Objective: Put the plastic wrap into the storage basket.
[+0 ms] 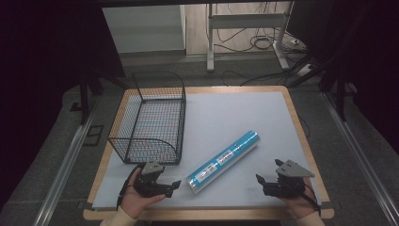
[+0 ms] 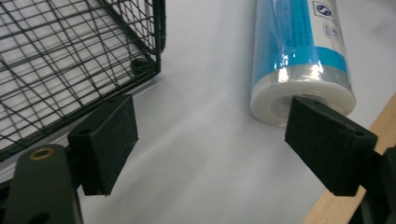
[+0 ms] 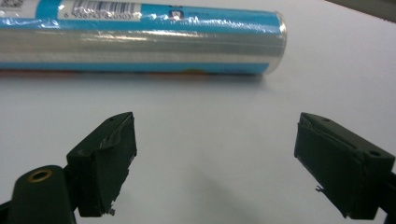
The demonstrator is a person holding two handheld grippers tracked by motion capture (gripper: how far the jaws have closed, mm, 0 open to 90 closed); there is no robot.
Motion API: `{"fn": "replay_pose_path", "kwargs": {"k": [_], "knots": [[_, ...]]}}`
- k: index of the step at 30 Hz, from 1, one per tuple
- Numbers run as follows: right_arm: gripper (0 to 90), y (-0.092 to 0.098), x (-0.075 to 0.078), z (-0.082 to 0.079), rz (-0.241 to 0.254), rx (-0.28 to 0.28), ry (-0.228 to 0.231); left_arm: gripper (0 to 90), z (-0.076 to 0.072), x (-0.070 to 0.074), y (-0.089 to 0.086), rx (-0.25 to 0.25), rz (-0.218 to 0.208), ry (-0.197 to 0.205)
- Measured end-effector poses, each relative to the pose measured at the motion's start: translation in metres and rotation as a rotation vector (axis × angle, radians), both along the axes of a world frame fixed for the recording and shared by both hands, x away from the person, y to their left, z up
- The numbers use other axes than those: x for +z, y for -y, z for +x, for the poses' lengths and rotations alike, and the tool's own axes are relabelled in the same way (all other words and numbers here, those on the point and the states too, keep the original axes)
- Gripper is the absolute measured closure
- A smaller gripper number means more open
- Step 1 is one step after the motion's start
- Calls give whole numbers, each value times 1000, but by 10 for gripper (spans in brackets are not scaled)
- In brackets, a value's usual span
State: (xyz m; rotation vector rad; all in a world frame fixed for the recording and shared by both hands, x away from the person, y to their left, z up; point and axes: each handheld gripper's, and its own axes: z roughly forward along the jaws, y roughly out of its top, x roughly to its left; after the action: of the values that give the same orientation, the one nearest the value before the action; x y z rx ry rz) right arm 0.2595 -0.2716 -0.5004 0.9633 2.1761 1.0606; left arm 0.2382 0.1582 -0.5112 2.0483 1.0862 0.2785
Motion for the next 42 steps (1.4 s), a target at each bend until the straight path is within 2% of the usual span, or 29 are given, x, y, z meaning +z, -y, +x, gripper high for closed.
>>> {"fn": "replay_pose_path", "kwargs": {"k": [4, 7, 13, 16, 19, 21, 22, 26, 28, 32, 37, 40, 42], "knots": [[132, 0, -4, 0, -13, 16, -13, 169, 2, 1, 0, 14, -2, 1], [131, 2, -2, -1, -4, 13, -12, 168, 2, 0, 1, 16, -5, -3], [120, 0, 0, -5, 2, 3, -1, 168, 0, 1, 6, 0, 14, 0], [118, -3, -1, -3, 30, -7, -20, 170, -4, 2, 8, -8, 13, 0], [119, -7, -6, -4, 19, 10, -42, 175, -4, 6, 11, -5, 6, 3], [118, -8, -6, -4, 10, 22, -39, 175, -3, 10, 13, -9, 13, 4], [119, -9, -3, -3, 7, 28, -25, 183, -2, 12, 14, -5, 12, 0], [119, -3, -2, 0, 28, 19, -26, 205, 0, 20, 14, 5, 16, -35], [119, 0, -3, 2, 34, 13, -29, 203, 1, 24, 16, -9, 40, -54], [120, 3, -1, 3, 42, 2, -22, 202, 1, 33, 22, -31, 71, -65], [120, 2, 0, 3, 37, -2, -15, 203, 2, 40, 31, -62, 95, -80], [120, 1, -1, 2, 34, -1, -19, 207, 5, 45, 36, -80, 100, -109], [120, 2, -2, 3, 32, -4, -20, 207, 6, 49, 40, -93, 109, -108]]}}
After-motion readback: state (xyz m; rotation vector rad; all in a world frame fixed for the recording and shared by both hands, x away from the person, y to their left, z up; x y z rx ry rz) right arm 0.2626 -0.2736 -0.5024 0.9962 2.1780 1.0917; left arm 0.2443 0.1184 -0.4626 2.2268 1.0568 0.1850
